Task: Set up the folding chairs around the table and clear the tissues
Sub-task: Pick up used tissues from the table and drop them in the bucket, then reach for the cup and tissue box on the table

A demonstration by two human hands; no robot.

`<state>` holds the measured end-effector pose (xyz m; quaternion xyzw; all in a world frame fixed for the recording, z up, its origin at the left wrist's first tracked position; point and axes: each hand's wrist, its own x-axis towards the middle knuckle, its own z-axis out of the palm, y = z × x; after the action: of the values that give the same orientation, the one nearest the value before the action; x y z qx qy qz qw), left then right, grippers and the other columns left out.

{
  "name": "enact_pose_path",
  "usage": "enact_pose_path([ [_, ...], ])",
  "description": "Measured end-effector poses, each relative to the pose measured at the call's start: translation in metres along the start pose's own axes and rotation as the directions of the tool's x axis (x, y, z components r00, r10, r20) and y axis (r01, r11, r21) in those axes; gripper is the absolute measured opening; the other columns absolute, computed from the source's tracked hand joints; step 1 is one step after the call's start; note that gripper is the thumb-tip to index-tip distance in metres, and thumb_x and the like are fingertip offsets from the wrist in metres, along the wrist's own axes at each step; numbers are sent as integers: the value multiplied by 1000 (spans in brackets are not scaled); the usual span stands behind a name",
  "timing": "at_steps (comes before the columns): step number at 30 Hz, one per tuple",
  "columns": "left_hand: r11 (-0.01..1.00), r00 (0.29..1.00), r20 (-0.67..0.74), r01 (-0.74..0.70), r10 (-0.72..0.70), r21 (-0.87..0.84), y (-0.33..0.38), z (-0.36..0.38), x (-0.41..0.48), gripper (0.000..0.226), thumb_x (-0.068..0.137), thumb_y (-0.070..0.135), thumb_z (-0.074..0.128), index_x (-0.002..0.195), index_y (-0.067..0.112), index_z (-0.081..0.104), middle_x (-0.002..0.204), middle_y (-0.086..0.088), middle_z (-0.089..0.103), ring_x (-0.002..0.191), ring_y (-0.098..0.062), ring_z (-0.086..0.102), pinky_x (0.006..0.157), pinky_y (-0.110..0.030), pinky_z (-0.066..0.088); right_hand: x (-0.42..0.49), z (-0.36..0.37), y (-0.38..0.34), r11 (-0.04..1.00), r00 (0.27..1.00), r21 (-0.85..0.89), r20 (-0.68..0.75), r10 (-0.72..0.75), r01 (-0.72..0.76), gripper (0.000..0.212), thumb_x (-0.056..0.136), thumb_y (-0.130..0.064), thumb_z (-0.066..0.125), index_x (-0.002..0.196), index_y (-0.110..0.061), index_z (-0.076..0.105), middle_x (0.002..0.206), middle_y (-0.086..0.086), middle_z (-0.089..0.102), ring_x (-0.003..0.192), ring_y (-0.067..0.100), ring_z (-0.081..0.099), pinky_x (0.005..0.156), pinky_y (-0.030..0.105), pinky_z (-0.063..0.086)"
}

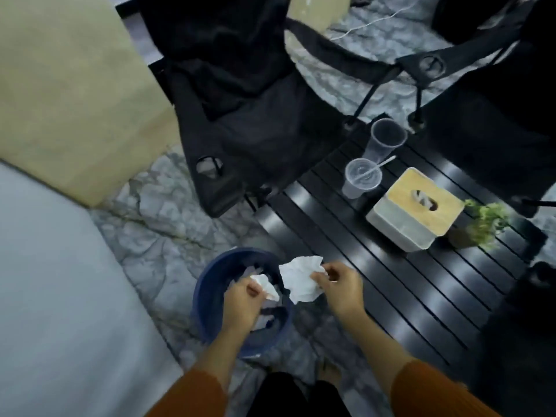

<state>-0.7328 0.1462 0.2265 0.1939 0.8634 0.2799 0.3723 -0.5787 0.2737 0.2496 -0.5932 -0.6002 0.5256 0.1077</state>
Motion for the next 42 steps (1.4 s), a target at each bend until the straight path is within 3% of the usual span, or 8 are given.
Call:
enact_pose_path([
  [4,994,989,-101,108,-105,26,-68,-11,12,36,83,3,69,60,23,51,63,6,57,72,-22,60,69,-28,43,2,64,22,998,997,-58,77,-2,6,14,82,-12,70,71,-11,61,68,2,63,63,17,56,57,29,46],
  [7,984,984,-29,175,-174,34,-99,-7,24,8,83,6,70,90,9,68,94,-10,70,96,-29,64,80,-28,47,8,95,36,992,980,-117,186,73,-52,14,79,-15,75,85,-7,65,87,8,68,81,23,64,69,31,52],
  [12,972,949,223,198,-222,126,-122,-9,33,55,82,9,71,134,6,53,139,-11,54,128,-27,50,98,-26,40,12,100,44,961,875,-250,431,221,-119,62,76,-16,80,131,-9,52,126,7,56,119,24,53,88,28,45],
  [18,984,954,256,133,-159,118,-71,-24,39,52,87,11,68,135,10,48,135,-10,54,122,-28,53,97,-37,46,17,43,20,978,949,-194,289,125,-70,45,77,-18,78,119,-11,60,107,2,62,102,21,61,82,28,50],
  [22,1000,968,251,0,0,1,9,-19,57,51,86,11,69,133,16,50,124,-7,57,110,-26,58,87,-38,54,22,-16,-15,1000,993,-17,121,-7,9,26,83,-16,72,108,-16,63,101,4,66,89,12,63,68,12,48],
  [30,949,935,163,-309,315,-60,147,41,93,59,78,23,77,132,25,51,135,3,53,125,-15,50,104,-34,43,72,-134,-51,958,946,200,-294,-139,203,14,85,-5,67,98,-10,65,91,11,69,83,20,64,68,10,51],
  [35,944,937,119,-321,327,-71,176,93,119,74,74,23,81,138,24,43,142,3,45,132,-12,42,103,-23,34,132,-186,-46,955,879,176,-456,-137,239,19,86,-10,67,104,-13,64,93,9,68,89,26,65,81,41,57],
  [42,957,955,117,-255,272,-141,195,155,164,95,68,28,86,145,32,30,149,8,39,135,-7,37,109,-25,29,230,-209,-50,930,869,-155,-332,-367,333,39,86,-13,66,123,-20,57,114,-8,52,103,8,50,87,19,42],
])
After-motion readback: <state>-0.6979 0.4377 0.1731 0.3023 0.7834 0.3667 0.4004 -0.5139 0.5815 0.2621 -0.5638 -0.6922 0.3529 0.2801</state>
